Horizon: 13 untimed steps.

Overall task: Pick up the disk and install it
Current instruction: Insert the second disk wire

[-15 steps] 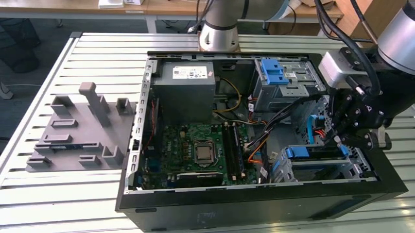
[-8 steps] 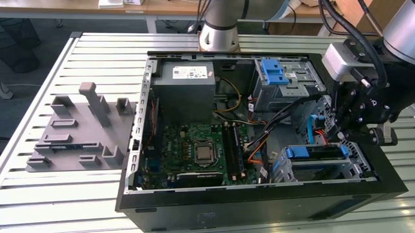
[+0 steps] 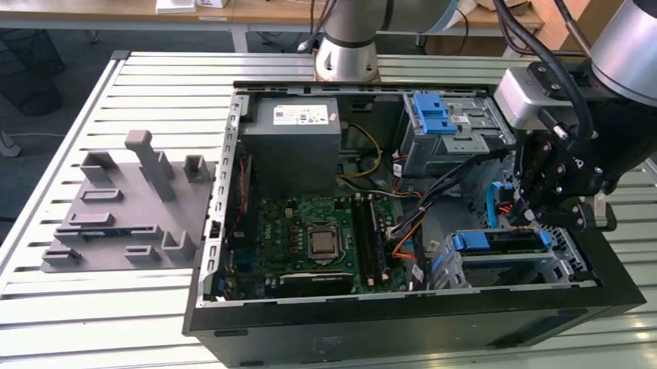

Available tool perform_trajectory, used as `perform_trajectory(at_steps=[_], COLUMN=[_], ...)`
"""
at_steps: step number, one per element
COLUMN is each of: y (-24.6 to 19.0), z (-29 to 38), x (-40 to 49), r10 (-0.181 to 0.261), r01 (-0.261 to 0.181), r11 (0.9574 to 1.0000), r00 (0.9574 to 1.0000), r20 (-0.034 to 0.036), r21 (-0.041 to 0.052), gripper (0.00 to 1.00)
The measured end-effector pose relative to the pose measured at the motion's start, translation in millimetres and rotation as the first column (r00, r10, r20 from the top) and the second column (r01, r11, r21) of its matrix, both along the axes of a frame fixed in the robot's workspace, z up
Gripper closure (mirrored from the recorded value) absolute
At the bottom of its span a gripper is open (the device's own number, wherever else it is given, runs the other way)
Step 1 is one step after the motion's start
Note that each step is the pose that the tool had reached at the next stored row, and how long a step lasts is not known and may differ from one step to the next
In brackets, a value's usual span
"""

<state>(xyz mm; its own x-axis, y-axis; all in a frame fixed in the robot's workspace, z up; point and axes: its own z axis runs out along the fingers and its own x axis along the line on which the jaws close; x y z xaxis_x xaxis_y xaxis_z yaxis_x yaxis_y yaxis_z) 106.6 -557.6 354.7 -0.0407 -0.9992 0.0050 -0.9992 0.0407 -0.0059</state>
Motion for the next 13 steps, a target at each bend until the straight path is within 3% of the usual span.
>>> perform_trajectory(at_steps=[2,3,13], y=[0.0,0.0,0.0], z=[10.6,12.1,18.3], x=[-3.3,-4.0,-17.3], r10=[0.000,0.000,0.000], r01=[0.000,0.000,0.000], r11=[1.0000,1.0000,1.0000], r00=[1.0000,1.0000,0.9998], r20=[0.0038,0.0044,0.0175], r21=[0.0001,0.0003,0.0001], gripper=[0.89,0.89,0.89])
